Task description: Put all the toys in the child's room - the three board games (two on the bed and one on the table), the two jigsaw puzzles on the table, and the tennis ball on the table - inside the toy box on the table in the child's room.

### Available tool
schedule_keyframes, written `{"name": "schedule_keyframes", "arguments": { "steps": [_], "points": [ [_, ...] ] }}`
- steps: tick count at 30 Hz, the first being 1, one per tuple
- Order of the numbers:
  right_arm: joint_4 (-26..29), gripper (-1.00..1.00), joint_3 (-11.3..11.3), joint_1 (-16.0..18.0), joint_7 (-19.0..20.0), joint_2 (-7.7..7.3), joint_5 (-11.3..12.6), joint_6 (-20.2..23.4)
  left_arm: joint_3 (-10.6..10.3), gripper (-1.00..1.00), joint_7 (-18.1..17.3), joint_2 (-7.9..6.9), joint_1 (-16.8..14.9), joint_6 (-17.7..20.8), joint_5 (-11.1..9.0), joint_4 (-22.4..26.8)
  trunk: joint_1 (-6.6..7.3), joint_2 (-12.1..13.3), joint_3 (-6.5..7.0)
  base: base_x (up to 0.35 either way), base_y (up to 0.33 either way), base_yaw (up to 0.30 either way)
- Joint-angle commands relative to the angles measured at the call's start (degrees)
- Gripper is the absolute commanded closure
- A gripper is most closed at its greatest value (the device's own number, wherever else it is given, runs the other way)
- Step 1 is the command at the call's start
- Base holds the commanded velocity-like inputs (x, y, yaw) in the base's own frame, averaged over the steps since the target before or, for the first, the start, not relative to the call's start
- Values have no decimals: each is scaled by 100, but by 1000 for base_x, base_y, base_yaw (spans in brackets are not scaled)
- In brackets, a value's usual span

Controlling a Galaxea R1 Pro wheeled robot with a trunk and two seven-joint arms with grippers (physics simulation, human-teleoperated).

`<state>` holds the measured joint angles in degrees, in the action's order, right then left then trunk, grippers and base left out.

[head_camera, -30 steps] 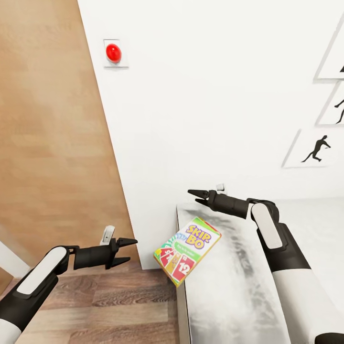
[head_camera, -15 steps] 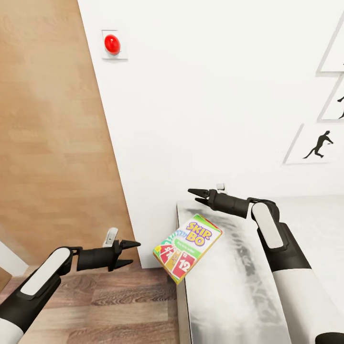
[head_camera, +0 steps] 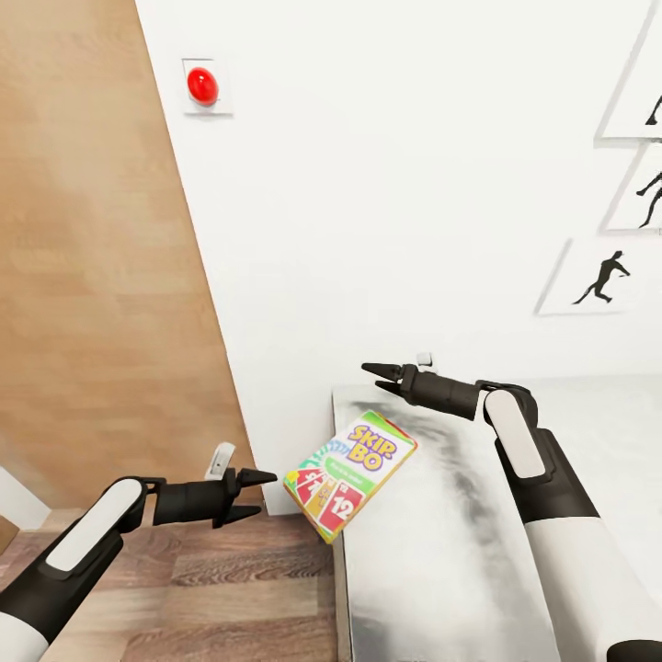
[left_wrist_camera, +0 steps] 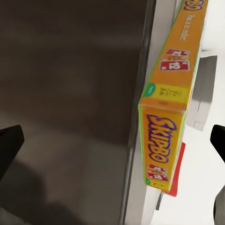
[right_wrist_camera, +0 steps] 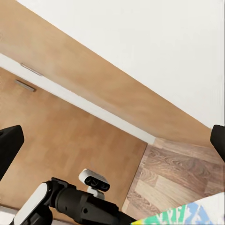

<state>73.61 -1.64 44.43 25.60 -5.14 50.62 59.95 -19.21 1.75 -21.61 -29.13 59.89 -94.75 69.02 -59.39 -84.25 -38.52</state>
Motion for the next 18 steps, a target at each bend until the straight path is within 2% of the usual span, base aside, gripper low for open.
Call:
{"name": "schedule_keyframes", "arguments": {
  "steps": [1,13,18],
  "points": [
    [0,-100,-3,4,59,-2,-54,5,-12,-100,18,-6,-5,5,-26,4,1,-3,-5,-24,-173,0],
    [4,-100,-3,4,59,-10,-53,5,-22,-100,12,-10,-5,5,-26,23,1,-3,-5,-6,-54,0],
    [4,-100,-3,4,59,-12,-53,5,-22,-100,15,-4,-5,5,-21,24,1,-3,-5,-1,-159,0]
  ]
}}
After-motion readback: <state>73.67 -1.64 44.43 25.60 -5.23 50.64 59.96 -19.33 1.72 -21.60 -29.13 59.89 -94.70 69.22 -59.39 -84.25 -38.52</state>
